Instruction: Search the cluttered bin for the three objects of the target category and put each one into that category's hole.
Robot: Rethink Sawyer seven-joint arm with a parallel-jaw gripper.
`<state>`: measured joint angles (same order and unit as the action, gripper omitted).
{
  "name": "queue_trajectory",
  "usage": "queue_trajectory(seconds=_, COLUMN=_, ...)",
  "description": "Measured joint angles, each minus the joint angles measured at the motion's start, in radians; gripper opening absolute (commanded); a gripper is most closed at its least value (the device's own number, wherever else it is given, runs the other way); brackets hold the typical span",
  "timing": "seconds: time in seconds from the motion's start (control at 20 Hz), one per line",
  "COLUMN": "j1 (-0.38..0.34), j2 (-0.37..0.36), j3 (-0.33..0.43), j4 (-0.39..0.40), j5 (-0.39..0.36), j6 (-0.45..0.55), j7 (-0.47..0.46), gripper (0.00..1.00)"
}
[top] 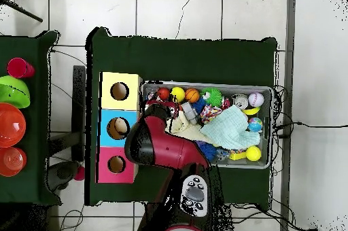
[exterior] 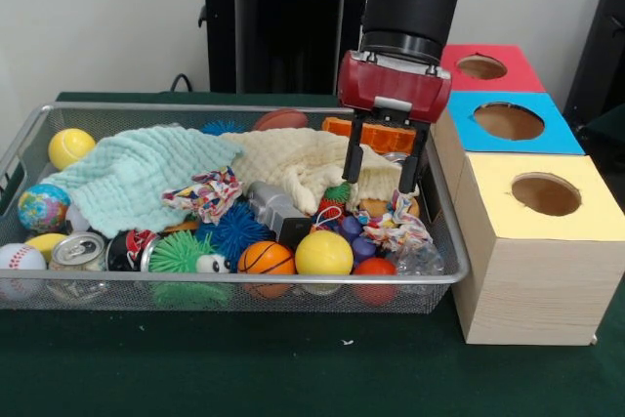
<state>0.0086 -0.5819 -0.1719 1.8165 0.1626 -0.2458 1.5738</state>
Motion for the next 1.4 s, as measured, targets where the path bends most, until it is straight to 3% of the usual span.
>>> queue_trajectory(seconds=0.85, j1=-0.024, j2=0.012, j3=0.031, j4=0.000, j5=0.000, j6=-0.025, j7=0.000, gripper=1.00)
queue_trajectory(seconds=1.2, j1=-0.069, j2=0.019, j3=0.099, j4=0.002, j5=-0.010, j6=-0.065, j7=0.003, gripper=1.00)
queue_trajectory(seconds=1.4, j1=-0.135, j2=0.018, j3=0.165, j4=0.004, j5=-0.061, j6=-0.078, j7=0.003, gripper=1.00)
